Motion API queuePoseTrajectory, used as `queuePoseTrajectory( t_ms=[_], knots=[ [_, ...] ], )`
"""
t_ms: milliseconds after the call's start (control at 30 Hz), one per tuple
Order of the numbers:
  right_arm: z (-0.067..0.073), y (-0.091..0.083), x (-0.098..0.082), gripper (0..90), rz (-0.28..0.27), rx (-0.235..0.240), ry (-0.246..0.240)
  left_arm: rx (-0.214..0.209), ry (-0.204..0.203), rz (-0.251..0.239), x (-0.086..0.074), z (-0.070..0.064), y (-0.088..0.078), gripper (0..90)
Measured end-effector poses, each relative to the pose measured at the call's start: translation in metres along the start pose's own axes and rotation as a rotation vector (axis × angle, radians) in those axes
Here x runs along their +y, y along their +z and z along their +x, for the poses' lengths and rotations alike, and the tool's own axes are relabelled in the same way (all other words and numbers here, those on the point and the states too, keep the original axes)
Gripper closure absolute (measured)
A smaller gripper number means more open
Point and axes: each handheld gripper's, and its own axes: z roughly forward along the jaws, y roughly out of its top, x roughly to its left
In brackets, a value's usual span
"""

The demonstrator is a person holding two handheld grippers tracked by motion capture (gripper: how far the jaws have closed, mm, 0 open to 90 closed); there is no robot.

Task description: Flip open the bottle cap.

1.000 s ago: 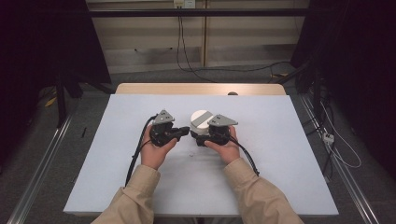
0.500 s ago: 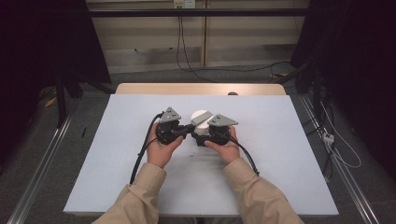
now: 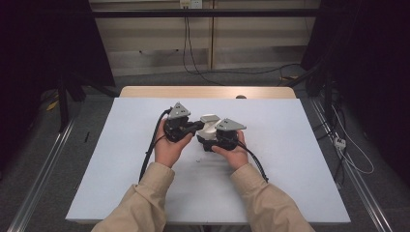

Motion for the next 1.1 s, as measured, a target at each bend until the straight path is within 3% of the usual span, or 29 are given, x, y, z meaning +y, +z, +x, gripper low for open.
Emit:
queuePoseTrajectory(
  t_ms=[400,1100],
  knots=[
    [0.000,0.000,0.000,18.9,0.000,-0.001,-0.002,0.011,-0.002,-0.003,0.011,0.003,0.005,90.0],
    [0.001,0.000,0.000,18.9,0.003,-0.005,-0.005,-0.012,-0.003,-0.025,0.024,0.002,0.015,90.0]
  ],
)
